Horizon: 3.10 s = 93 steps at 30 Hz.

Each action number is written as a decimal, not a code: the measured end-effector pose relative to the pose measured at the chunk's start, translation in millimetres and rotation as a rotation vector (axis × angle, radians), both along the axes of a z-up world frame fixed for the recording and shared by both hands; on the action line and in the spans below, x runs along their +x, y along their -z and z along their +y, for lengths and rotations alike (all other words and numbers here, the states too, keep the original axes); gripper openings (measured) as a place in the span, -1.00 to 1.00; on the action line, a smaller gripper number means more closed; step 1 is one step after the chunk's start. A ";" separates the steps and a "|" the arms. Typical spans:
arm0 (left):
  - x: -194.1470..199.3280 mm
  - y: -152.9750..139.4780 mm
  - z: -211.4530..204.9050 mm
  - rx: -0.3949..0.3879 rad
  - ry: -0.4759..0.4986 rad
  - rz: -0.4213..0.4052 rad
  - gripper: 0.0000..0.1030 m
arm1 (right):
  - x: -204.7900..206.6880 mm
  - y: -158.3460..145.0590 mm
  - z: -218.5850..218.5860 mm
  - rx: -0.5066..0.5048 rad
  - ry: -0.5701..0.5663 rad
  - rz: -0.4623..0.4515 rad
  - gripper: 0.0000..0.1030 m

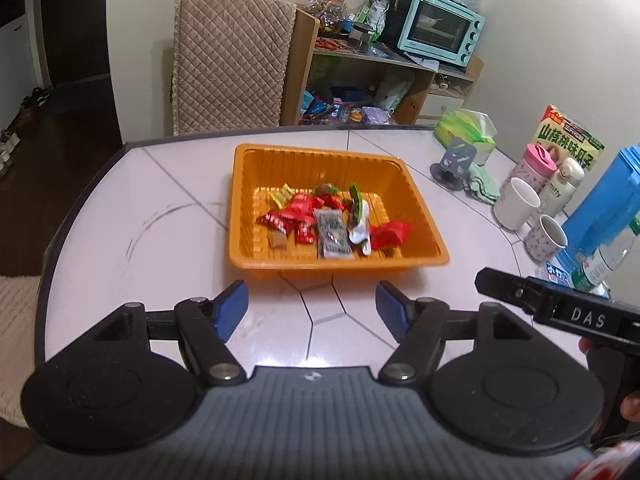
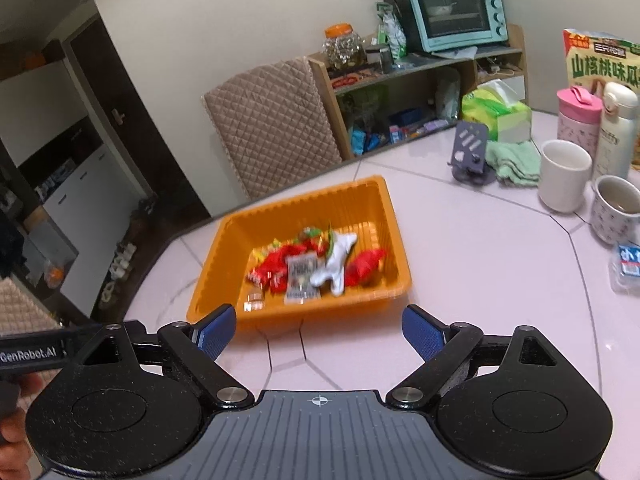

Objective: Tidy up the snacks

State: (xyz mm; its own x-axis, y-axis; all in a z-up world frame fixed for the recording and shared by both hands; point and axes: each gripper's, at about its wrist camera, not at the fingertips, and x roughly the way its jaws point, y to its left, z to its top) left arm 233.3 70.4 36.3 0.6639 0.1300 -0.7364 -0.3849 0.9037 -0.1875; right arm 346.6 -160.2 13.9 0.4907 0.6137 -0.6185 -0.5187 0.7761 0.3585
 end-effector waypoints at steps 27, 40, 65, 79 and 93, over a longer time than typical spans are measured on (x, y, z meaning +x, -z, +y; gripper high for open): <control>-115.1 17.5 -83.7 -0.022 -0.036 0.093 0.34 | -110.2 16.1 -59.4 -0.159 -0.145 0.079 0.74; -146.6 20.1 -81.3 -0.033 -0.010 0.105 0.34 | -143.9 15.4 -50.1 -0.169 -0.158 0.084 0.74; -168.5 16.7 -86.0 -0.010 0.063 0.083 0.34 | -176.4 13.0 -53.6 -0.180 -0.105 0.090 0.74; -166.1 18.3 -91.6 -0.007 0.071 0.081 0.35 | -176.9 12.9 -61.8 -0.178 -0.097 0.092 0.74; -162.8 19.0 -101.3 -0.001 0.076 0.079 0.35 | -173.9 13.7 -70.2 -0.174 -0.098 0.090 0.74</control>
State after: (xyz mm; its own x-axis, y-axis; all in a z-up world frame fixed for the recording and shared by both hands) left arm 70.5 -30.9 17.3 0.6119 0.0804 -0.7868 -0.3290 0.9306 -0.1607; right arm 172.8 -230.3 0.2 0.3721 0.5357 -0.7580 -0.5666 0.7779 0.2716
